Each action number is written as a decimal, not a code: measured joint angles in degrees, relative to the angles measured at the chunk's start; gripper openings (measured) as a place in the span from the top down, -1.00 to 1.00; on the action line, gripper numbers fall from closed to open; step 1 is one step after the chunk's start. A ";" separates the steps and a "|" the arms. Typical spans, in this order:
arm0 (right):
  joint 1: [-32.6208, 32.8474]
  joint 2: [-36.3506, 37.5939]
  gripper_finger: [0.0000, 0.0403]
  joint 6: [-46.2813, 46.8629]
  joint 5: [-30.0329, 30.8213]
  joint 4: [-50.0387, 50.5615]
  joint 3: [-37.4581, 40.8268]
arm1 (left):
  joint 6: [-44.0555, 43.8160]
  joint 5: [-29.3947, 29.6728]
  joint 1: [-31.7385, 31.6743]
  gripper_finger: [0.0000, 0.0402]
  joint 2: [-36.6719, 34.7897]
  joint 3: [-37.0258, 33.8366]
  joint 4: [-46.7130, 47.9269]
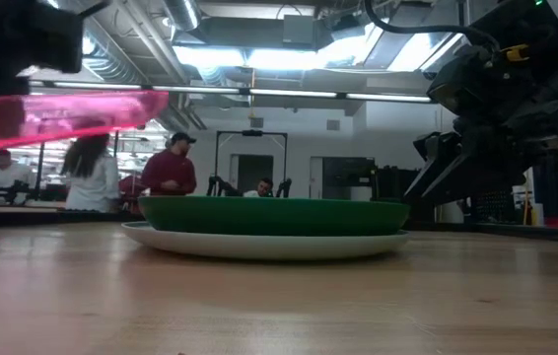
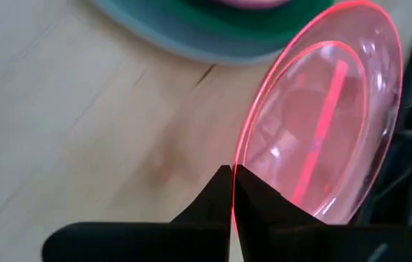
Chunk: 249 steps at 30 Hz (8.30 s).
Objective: Stack plastic plates
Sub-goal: Stack the light pink plate on top of the light green plate, then return to Home Position
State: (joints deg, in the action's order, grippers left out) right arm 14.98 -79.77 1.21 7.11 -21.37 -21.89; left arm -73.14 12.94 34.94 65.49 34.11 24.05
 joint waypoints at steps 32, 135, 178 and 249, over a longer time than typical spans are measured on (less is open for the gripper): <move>0.00 0.00 0.35 -0.01 -0.02 0.11 0.00 | 10.85 11.90 -20.32 1.00 7.47 0.04 -20.86; -24.11 36.22 0.35 -3.16 -14.26 4.41 10.03 | 65.78 -4.94 -38.27 0.53 -22.78 -25.06 -45.58; -24.00 77.84 0.85 3.04 -11.08 21.40 20.83 | 66.07 -2.91 -38.30 0.70 -57.32 -33.64 -30.54; -24.00 79.43 0.99 1.91 -10.60 19.95 21.49 | 68.84 -7.94 -38.30 0.94 -64.61 -33.66 -25.38</move>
State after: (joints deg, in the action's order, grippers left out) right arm -9.02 -0.34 3.11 -3.49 -1.42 -0.40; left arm -4.29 4.99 -3.36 0.89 0.45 -1.34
